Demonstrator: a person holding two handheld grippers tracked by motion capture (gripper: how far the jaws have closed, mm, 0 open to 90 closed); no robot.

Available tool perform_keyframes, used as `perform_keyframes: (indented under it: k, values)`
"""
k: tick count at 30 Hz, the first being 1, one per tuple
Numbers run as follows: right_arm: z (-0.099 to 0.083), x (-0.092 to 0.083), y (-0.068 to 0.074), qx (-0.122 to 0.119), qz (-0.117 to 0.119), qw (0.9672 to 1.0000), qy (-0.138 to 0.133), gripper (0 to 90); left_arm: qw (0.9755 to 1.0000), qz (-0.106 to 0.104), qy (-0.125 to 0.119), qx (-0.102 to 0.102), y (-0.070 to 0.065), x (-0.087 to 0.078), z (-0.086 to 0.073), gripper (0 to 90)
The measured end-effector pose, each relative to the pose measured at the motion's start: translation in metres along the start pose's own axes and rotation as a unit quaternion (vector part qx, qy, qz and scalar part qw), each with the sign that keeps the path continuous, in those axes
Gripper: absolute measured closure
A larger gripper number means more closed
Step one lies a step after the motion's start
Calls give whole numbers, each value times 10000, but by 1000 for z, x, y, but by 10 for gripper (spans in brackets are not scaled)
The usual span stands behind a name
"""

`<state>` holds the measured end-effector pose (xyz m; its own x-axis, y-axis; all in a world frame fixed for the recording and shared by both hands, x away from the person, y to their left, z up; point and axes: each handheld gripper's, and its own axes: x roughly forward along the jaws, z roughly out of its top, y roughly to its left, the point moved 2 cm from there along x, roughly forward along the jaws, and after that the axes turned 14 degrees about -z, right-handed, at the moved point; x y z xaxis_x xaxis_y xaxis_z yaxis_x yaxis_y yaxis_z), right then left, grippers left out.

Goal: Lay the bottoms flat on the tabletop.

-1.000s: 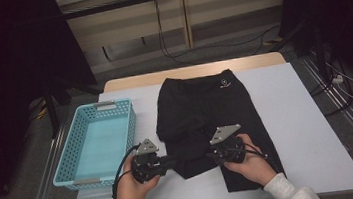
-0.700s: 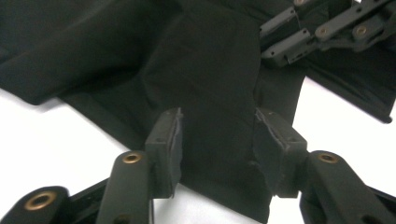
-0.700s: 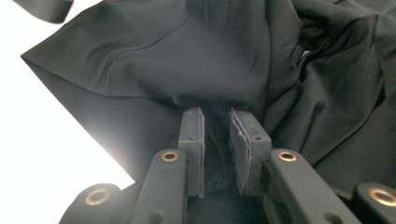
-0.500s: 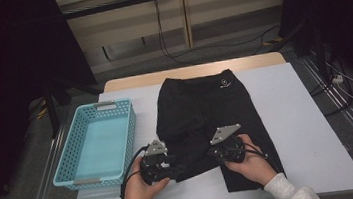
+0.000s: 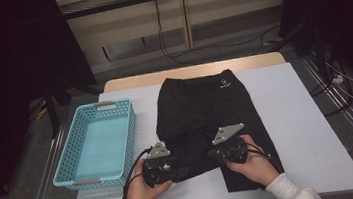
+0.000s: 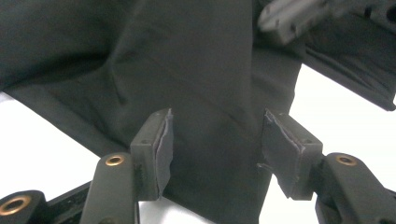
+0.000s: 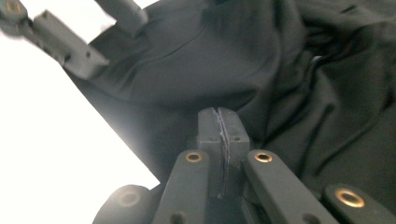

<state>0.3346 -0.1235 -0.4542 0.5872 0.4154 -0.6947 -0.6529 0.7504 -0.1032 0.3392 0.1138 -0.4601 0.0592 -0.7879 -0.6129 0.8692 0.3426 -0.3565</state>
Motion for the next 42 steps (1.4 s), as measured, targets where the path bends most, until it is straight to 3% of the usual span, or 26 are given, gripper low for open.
perform_keyframes:
  k: [5,8,14,21,31,42]
  values:
    - [1,-10,-11,272,-56,9994,-202,900,10000,-14,11,-24,1,1,-2,445]
    - [-1,-13,-14,333,-39,9993,-189,898,10000,-24,9,-8,1,1,-3,444]
    - [-2,-15,-13,258,6,9996,-150,898,10000,-18,-3,-18,2,1,-3,449]
    - [-1,-26,-12,325,86,9989,-313,897,10000,-15,-39,-49,3,-1,-4,455]
    - [-6,-33,-12,315,54,9989,-330,813,10000,-2,-30,-63,3,0,-3,461]
    - [-3,-23,2,47,107,9995,-284,700,10000,-15,13,-20,2,0,-3,473]
